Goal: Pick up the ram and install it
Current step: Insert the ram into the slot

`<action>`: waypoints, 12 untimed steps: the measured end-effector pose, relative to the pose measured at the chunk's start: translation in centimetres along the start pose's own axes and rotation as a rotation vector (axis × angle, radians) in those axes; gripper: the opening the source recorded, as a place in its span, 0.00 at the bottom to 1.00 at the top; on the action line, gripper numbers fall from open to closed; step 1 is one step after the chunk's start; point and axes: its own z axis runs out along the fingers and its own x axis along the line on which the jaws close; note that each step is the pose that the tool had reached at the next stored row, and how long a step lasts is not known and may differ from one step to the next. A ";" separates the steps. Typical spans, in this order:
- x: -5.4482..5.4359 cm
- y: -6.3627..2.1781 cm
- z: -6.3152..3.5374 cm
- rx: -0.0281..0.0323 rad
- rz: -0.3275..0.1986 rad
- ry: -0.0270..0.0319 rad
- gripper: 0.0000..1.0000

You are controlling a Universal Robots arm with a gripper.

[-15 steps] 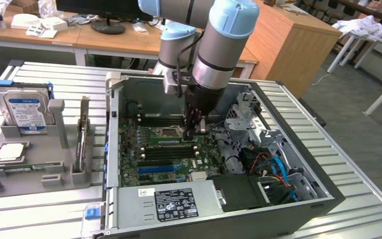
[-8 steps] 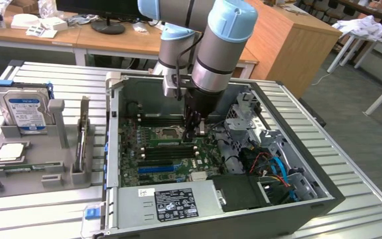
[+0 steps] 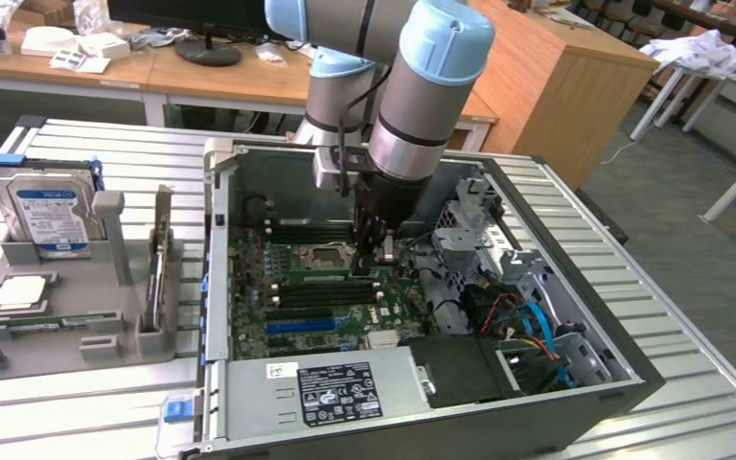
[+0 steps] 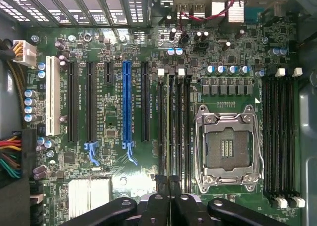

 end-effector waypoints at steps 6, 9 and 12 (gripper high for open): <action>0.1 0.01 0.05 0.0000 0.000 0.0002 0.12; 0.1 0.04 0.31 0.0000 0.000 0.0004 0.12; 0.1 0.06 0.53 0.0000 0.000 0.0004 0.12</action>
